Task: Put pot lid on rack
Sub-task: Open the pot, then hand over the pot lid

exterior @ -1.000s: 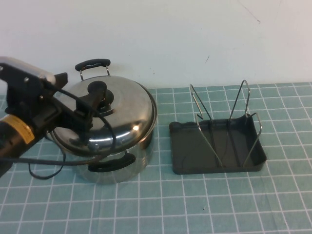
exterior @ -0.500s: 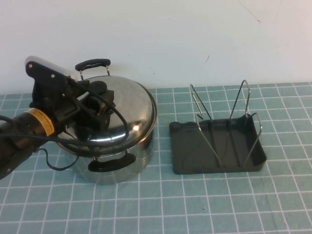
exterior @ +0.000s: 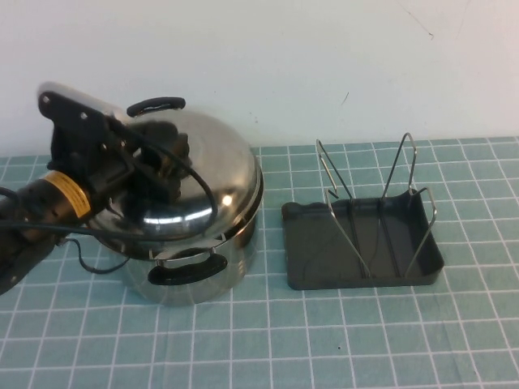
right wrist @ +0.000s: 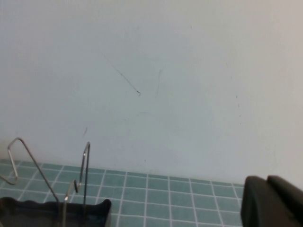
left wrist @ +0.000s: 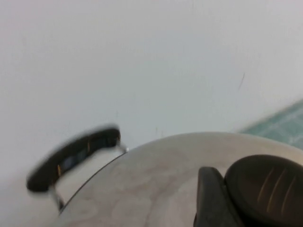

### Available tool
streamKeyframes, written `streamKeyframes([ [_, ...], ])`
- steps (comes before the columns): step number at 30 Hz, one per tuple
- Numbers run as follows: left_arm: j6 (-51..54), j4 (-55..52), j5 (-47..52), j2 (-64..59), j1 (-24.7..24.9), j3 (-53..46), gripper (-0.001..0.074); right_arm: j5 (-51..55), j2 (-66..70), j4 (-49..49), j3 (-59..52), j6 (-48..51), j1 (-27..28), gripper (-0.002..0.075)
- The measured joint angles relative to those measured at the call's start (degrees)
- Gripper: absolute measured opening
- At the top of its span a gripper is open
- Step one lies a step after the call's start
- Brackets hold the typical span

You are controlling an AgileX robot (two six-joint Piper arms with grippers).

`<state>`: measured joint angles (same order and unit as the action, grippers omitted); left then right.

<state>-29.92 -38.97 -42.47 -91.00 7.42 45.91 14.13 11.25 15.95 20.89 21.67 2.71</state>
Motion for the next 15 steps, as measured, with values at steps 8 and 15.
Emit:
streamKeyframes([
  [8, -4.0, 6.2, -20.9, 8.1, 0.1, 0.0, 0.0329, 12.5, 0.0, 26.7, 11.4, 19.5, 0.0, -0.0001],
  [15, -10.0, 6.9, -22.0, 12.2, 7.0, 0.3, 0.0329, 31.2, 6.4, 63.4, 14.6, 39.1, 0.0, -0.0001],
])
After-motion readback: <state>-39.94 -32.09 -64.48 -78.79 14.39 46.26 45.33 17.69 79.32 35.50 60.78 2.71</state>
